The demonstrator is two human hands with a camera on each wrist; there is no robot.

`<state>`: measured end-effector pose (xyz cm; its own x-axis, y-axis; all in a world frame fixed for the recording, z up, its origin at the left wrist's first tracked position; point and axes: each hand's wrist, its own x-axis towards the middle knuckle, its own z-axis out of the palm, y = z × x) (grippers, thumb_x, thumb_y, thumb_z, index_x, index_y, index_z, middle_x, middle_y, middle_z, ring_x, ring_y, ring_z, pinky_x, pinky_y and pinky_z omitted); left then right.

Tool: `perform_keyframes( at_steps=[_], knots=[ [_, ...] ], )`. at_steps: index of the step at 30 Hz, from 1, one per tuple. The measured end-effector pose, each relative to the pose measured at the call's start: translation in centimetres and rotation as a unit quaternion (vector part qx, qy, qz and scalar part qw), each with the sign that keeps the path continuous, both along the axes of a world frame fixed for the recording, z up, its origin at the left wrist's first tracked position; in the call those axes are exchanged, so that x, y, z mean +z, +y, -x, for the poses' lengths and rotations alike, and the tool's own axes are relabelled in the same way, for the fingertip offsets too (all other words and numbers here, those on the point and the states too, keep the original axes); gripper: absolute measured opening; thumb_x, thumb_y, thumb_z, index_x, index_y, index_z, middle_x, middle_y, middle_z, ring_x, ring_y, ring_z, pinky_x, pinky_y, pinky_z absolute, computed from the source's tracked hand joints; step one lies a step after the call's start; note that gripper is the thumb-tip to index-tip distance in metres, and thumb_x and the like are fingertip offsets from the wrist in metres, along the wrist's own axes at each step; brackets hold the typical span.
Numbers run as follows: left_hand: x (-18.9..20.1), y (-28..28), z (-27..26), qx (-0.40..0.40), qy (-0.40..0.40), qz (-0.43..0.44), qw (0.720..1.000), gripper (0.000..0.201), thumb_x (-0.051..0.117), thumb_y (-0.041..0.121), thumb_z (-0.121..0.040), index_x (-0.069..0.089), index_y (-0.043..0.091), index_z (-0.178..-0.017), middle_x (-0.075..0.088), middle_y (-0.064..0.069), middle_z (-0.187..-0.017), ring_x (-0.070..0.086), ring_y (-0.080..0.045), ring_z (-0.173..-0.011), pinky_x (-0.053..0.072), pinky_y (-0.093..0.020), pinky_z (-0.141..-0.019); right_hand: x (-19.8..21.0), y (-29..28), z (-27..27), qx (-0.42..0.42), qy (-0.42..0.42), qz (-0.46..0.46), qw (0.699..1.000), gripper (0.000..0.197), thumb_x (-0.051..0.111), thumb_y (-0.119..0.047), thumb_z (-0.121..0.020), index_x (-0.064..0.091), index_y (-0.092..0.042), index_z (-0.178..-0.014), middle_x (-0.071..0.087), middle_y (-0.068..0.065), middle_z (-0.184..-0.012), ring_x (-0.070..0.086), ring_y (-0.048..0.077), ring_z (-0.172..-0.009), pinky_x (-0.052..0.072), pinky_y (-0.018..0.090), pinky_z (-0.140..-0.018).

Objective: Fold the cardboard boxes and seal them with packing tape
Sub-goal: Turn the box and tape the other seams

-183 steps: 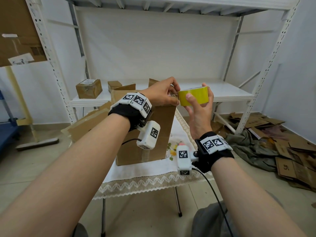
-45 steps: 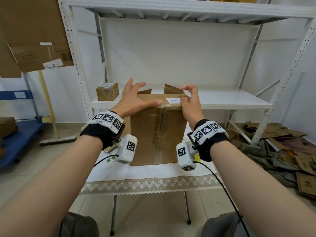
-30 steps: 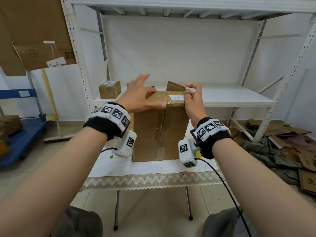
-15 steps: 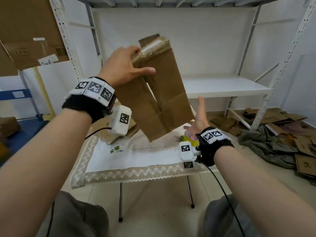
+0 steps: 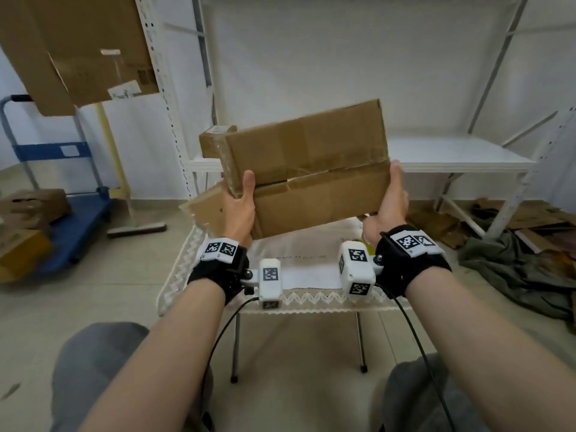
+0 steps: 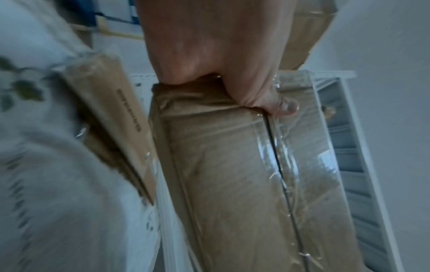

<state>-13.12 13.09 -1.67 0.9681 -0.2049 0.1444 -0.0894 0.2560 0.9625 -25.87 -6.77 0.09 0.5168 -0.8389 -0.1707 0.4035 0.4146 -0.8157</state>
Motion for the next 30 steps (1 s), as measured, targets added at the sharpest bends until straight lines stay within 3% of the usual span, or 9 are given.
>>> perform_keyframes(
  at_steps=[3, 6, 9, 13, 18, 22, 25, 27, 30],
  knots=[
    [-4.0, -0.2, -0.1, -0.072, 0.026, 0.007, 0.997, 0.094, 0.063, 0.077, -0.077, 0.032, 0.029, -0.152, 0.058, 0.002, -0.142, 0.059, -0.018, -0.127, 0.048, -0.048, -0.106, 0.6, 0.5, 0.6, -0.014, -0.095, 0.06, 0.994, 0.05, 0.08, -0.053, -0.078, 0.056, -0.026, -0.113, 0.066, 0.004, -0.123, 0.065, 0.024, -0.111, 0.057, 0.055, -0.092],
    [-6.9, 0.3, 0.9, -0.158, 0.076, -0.017, 0.984, 0.081, 0.073, 0.059, -0.081, 0.041, 0.021, -0.145, 0.063, -0.001, -0.136, 0.061, -0.022, -0.123, 0.05, -0.051, -0.103, 2.0, 0.2, 0.7, -0.047, -0.136, 0.145, 0.979, 0.042, 0.086, -0.031, -0.077, 0.06, -0.021, -0.107, 0.068, 0.007, -0.118, 0.066, 0.02, -0.103, 0.054, 0.053, -0.098],
    [-8.8, 0.8, 1.0, -0.186, 0.125, -0.008, 0.975, 0.061, 0.079, 0.035, -0.081, 0.052, 0.016, -0.134, 0.069, -0.006, -0.126, 0.067, -0.026, -0.115, 0.053, -0.049, -0.099, 3.4, -0.1, 0.4, -0.031, -0.121, 0.237, 0.963, 0.038, 0.086, -0.021, -0.079, 0.06, -0.017, -0.106, 0.066, 0.016, -0.12, 0.068, 0.015, -0.097, 0.057, 0.031, -0.085],
    [-9.1, 0.8, 0.8, -0.193, 0.167, -0.099, 0.962, 0.051, 0.08, 0.031, -0.08, 0.062, 0.002, -0.118, 0.076, -0.011, -0.097, 0.073, -0.025, -0.086, 0.058, -0.047, -0.092, 4.0, -0.3, -0.8, 0.009, -0.09, 0.317, 0.944, 0.042, 0.086, -0.02, -0.077, 0.06, -0.012, -0.109, 0.067, 0.011, -0.115, 0.068, 0.02, -0.103, 0.056, 0.037, -0.096],
    [-8.0, 0.2, 1.5, -0.243, 0.211, -0.274, 0.906, 0.054, 0.063, 0.046, -0.094, 0.066, -0.008, -0.103, 0.074, -0.024, -0.087, 0.071, -0.022, -0.06, 0.061, -0.026, -0.055, 2.8, -0.4, -2.2, 0.075, -0.056, 0.349, 0.932, 0.037, 0.083, -0.025, -0.08, 0.061, -0.016, -0.108, 0.066, 0.016, -0.122, 0.065, 0.028, -0.113, 0.053, 0.041, -0.101],
    [-7.3, -0.9, 1.8, -0.275, 0.19, -0.359, 0.871, 0.054, 0.058, 0.05, -0.097, 0.069, -0.002, -0.104, 0.076, -0.017, -0.09, 0.072, -0.019, -0.066, 0.062, -0.025, -0.063, 2.8, -0.4, -2.9, 0.122, -0.051, 0.363, 0.922, 0.036, 0.078, -0.025, -0.086, 0.06, -0.014, -0.115, 0.064, 0.015, -0.127, 0.062, 0.032, -0.119, 0.049, 0.051, -0.104],
    [-7.4, -1.5, 2.2, -0.27, 0.176, -0.363, 0.874, 0.048, 0.063, 0.049, -0.094, 0.069, 0.003, -0.106, 0.076, -0.012, -0.087, 0.07, -0.017, -0.065, 0.06, -0.023, -0.061, 2.7, -0.6, -2.7, 0.129, -0.047, 0.379, 0.915, 0.051, 0.079, -0.036, -0.083, 0.058, -0.013, -0.123, 0.064, 0.01, -0.129, 0.061, 0.028, -0.121, 0.047, 0.049, -0.107],
    [-7.8, -1.5, 2.3, -0.236, 0.174, -0.342, 0.893, 0.041, 0.071, 0.045, -0.09, 0.069, 0.004, -0.093, 0.07, -0.008, -0.072, 0.062, -0.015, -0.054, 0.055, -0.021, -0.052, 2.2, -1.0, -2.4, 0.129, -0.033, 0.382, 0.915, 0.061, 0.081, -0.036, -0.08, 0.053, -0.017, -0.131, 0.063, 0.008, -0.13, 0.062, 0.023, -0.12, 0.048, 0.044, -0.108],
    [-8.4, -0.8, 1.4, -0.072, 0.097, -0.314, 0.942, 0.043, 0.083, 0.044, -0.076, 0.055, 0.014, -0.065, 0.048, -0.002, -0.057, 0.042, -0.015, -0.045, 0.041, -0.024, -0.047, 1.0, -2.0, -2.0, 0.159, -0.004, 0.356, 0.921, 0.092, 0.088, -0.032, -0.075, 0.032, -0.033, -0.148, 0.063, 0.008, -0.133, 0.062, 0.019, -0.122, 0.048, 0.046, -0.108]
  ],
)
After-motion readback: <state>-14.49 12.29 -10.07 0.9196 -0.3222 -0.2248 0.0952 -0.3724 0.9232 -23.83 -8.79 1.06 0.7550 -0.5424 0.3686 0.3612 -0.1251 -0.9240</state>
